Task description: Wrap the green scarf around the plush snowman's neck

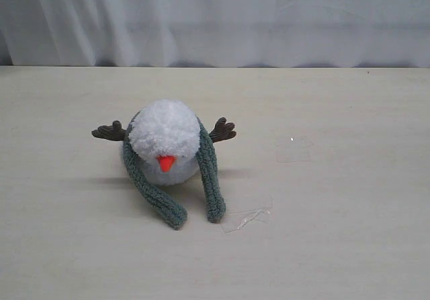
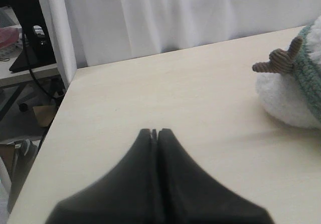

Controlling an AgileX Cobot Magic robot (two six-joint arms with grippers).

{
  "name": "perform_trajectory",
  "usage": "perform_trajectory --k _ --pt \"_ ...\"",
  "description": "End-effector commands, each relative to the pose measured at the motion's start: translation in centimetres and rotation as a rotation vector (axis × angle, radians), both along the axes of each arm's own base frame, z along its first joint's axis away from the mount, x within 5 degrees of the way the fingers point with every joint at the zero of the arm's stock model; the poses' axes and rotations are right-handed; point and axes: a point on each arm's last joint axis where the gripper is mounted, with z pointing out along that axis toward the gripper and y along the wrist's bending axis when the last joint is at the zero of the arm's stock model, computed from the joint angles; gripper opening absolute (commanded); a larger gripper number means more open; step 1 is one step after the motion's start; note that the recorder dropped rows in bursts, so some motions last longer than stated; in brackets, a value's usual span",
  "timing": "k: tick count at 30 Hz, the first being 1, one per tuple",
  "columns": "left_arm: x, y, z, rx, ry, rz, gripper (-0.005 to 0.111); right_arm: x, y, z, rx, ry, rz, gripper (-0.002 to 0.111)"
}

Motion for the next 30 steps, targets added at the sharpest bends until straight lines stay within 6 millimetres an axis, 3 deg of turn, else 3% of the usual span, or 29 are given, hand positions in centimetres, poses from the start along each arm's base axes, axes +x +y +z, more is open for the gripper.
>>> perform_trajectory --k 1,7,15,30 --pt "0.0 -0.1 0.0 -0.002 -0.005 -0.008 0.0 0.5 0.0 -1.1 -0.001 0.114 -0.018 0.004" --pt "0.0 -0.1 0.0 -0.002 -0.005 -0.008 0.0 1.6 -0.1 -4.0 -0.007 0.343 -0.028 0.004" --pt "0.0 -0.1 0.0 -0.002 -0.005 -0.008 0.0 3.9 0.0 -11.4 0.091 0.433 0.013 0.004" --pt "0.0 -0.1 0.0 -0.002 -0.005 -0.008 0.0 3.9 -0.2 -14.2 0.121 0.714 -0.014 0.004"
